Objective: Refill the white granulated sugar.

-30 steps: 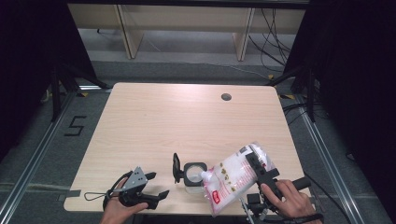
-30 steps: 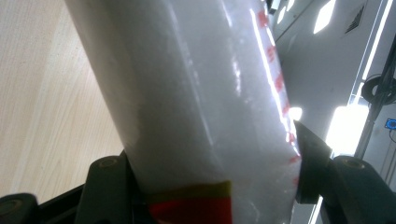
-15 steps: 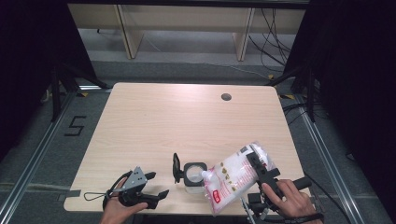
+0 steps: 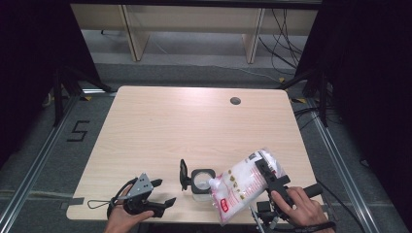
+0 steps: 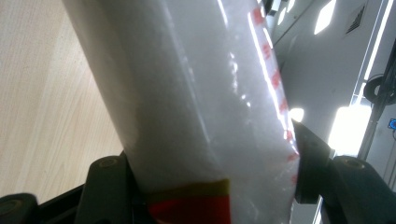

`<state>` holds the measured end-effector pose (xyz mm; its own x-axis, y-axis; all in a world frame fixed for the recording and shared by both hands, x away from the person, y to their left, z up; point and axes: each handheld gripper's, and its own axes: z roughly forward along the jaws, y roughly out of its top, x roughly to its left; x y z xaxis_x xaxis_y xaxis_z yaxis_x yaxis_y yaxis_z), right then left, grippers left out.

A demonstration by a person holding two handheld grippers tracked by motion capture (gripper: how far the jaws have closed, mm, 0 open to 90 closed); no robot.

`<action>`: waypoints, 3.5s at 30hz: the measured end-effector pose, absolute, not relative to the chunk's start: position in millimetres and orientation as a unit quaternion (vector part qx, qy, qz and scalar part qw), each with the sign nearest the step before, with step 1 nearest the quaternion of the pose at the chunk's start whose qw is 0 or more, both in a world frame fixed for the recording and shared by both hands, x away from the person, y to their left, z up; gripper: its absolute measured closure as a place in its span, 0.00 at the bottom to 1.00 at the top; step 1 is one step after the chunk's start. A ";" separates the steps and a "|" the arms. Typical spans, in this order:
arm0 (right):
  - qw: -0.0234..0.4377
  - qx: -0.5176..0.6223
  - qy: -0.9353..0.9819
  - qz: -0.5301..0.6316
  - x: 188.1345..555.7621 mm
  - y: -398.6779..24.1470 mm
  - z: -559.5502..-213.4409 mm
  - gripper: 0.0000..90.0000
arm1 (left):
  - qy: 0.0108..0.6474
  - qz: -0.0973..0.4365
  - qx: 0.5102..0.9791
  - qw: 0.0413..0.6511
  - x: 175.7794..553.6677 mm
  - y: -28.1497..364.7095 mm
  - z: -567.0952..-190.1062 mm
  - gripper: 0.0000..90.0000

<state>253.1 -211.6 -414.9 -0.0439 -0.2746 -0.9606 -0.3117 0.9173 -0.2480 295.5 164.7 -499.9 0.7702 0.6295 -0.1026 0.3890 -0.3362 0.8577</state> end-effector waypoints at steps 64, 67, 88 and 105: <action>0.665 -0.202 0.719 0.020 251.1 -210.2 -413.3 0.46 | 0.311 0.126 0.815 0.473 296.5 166.5 -499.3 0.21; 0.662 -0.186 0.726 0.024 250.6 -212.3 -415.6 0.46 | 0.317 0.124 0.809 0.479 295.8 165.3 -499.9 0.21; 0.658 -0.195 0.727 0.012 253.4 -211.6 -412.4 0.46 | 0.314 0.125 0.812 0.476 296.1 165.9 -499.4 0.20; 0.662 -0.201 0.721 0.028 254.0 -213.3 -412.7 0.46 | 0.312 0.129 0.813 0.475 296.0 166.7 -498.6 0.21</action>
<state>254.0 -213.3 -412.7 -0.0419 -0.2522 -0.9668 -0.3275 0.9176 -0.2251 296.0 166.7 -498.6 0.7728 0.6286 -0.0871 0.3844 -0.3545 0.8524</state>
